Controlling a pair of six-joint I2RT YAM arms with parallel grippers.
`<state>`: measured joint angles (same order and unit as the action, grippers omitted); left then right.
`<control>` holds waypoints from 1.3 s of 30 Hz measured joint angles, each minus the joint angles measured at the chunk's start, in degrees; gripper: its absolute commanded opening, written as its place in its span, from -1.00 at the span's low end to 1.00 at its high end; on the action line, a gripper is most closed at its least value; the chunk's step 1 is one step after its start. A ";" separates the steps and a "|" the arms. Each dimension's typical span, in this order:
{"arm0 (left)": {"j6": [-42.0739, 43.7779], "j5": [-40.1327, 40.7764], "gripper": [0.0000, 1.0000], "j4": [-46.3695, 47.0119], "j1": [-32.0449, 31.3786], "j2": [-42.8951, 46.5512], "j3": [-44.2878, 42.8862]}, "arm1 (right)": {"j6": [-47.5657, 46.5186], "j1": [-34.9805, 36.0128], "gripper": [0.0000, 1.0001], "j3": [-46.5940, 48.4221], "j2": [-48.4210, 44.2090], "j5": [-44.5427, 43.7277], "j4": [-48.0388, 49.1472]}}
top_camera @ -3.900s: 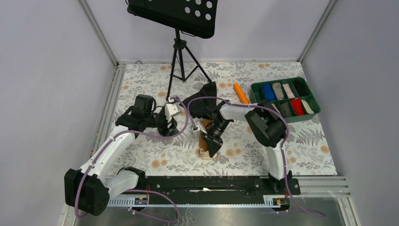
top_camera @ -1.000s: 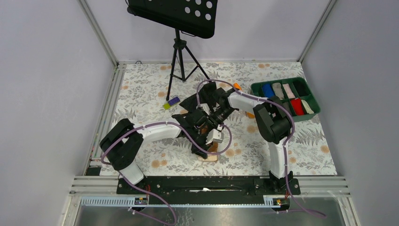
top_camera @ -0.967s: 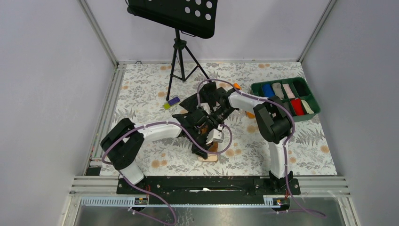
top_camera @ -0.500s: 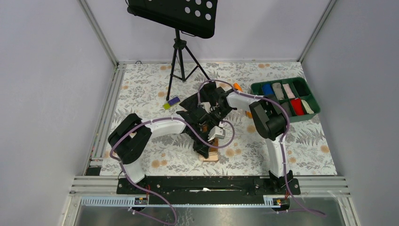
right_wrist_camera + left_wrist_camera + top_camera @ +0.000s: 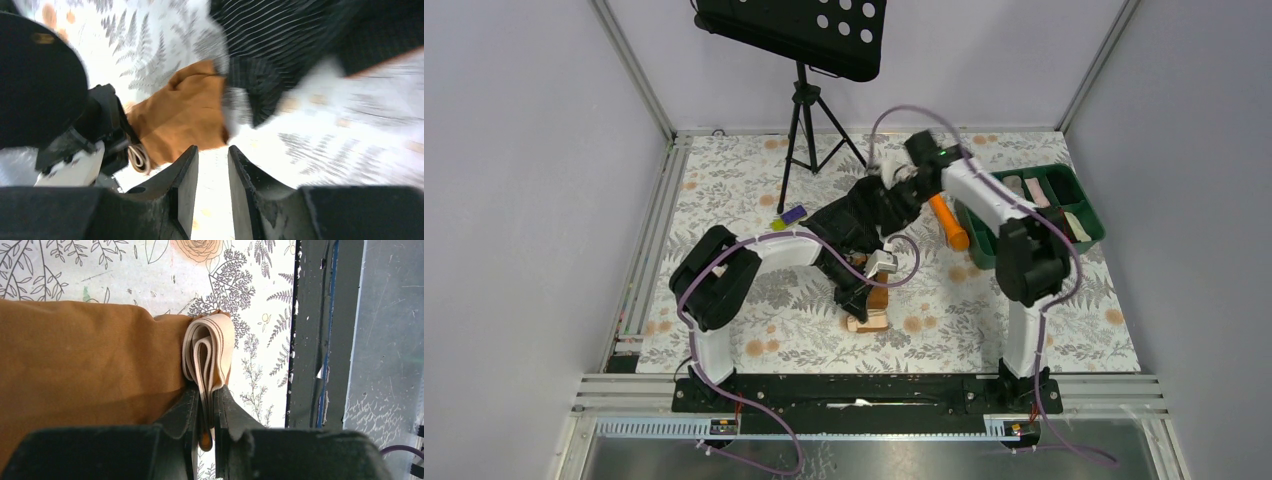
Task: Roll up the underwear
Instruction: Roll the underwear to the center of the board.
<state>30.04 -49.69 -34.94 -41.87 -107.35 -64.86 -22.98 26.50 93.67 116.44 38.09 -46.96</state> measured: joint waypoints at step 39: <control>-6.56 -22.58 -0.97 -17.09 6.14 -24.35 -15.41 | -17.53 23.12 0.17 -46.62 -41.81 -13.86 18.38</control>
<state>23.49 -72.27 -52.03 -35.73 -131.70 -80.27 -40.51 49.63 47.05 74.63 24.23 -28.58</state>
